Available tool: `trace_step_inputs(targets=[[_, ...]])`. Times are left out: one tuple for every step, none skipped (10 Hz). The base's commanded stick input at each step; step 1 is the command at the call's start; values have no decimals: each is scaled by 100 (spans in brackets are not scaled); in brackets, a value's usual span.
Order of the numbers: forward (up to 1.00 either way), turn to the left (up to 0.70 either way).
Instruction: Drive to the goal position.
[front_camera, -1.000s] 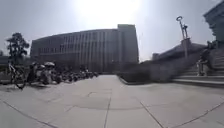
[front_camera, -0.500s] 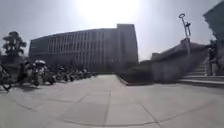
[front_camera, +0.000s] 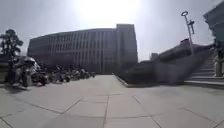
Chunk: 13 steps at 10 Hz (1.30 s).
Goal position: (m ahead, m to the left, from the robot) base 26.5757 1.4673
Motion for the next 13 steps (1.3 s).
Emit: trace_step_inputs(targets=[[100, 0], [100, 0], [100, 0], [100, 0], [100, 0], [100, 0], [100, 0], [100, 0], [100, 0], [100, 0], [100, 0], [100, 0], [100, 3]])
